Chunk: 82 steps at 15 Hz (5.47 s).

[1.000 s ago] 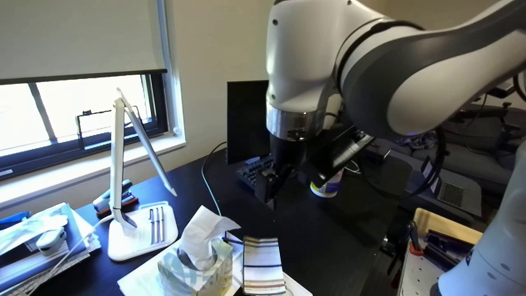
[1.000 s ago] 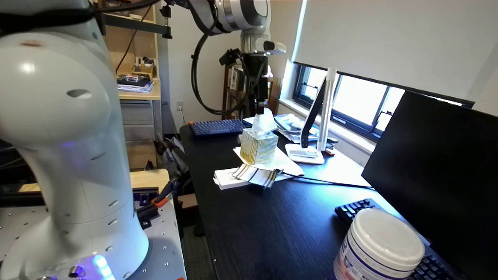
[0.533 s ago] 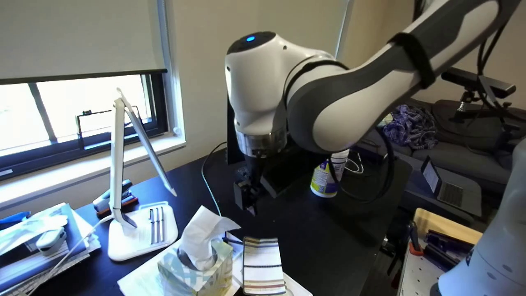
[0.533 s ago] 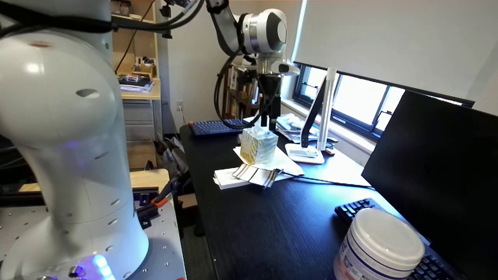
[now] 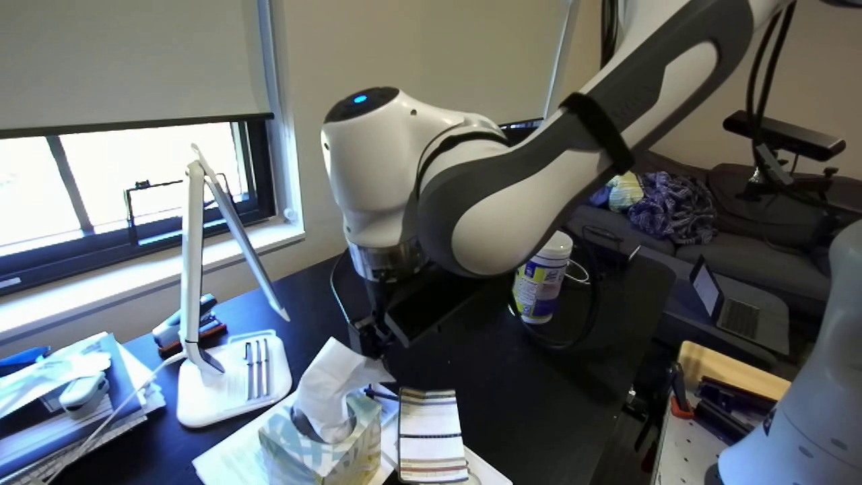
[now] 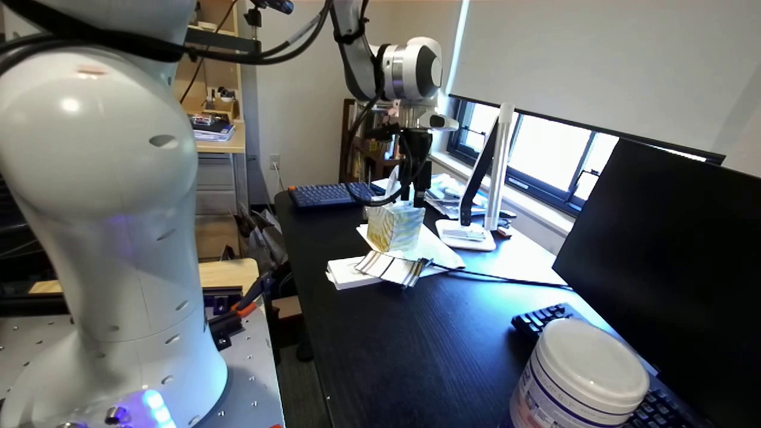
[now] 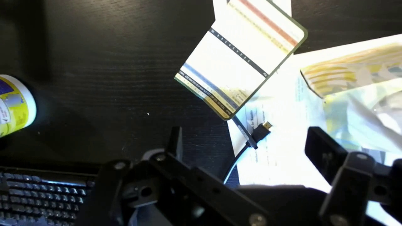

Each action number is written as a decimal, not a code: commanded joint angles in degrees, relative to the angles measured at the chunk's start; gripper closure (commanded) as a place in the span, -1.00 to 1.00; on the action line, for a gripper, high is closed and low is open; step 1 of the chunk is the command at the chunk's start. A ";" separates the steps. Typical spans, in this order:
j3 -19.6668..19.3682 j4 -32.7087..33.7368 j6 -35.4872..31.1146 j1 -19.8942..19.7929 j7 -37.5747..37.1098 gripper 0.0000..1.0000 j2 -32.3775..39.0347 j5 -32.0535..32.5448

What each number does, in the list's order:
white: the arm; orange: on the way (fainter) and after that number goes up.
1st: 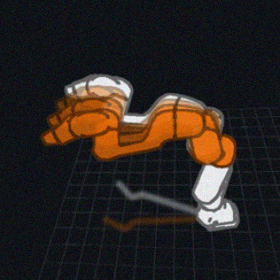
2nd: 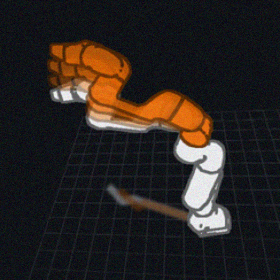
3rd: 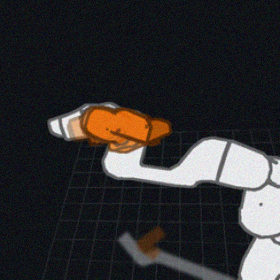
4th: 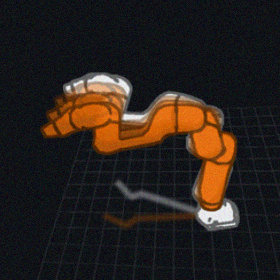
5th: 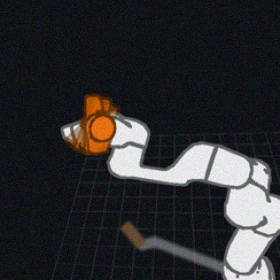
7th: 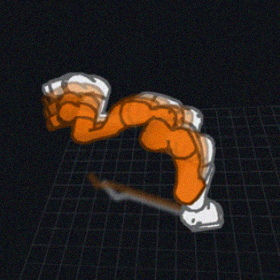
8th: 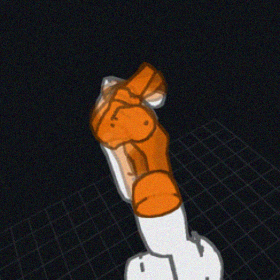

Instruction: Move the tissue box to the right

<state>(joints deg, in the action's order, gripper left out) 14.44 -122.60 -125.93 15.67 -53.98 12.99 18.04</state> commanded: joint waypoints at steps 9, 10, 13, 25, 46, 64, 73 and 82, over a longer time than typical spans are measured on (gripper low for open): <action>-3.08 3.13 -4.89 2.78 9.01 -1.00 3.66 -0.34; -3.07 3.07 -5.34 2.78 9.47 -1.00 3.75 -0.90; -2.88 2.95 -6.27 2.79 9.34 -1.00 4.07 -3.44; -3.46 2.47 -5.53 3.44 15.19 -1.00 3.58 -9.67; -6.75 9.68 -14.70 7.59 15.17 -0.50 15.05 -9.57; -9.77 7.86 -13.64 8.80 7.70 0.91 9.68 -9.82; -14.73 -9.74 -10.36 4.93 -17.13 0.90 -7.13 -2.10; -11.26 -9.14 -10.52 1.03 -16.55 0.91 -5.70 -2.25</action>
<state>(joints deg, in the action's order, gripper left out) 1.29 -131.56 -136.19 18.60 -69.15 7.81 14.01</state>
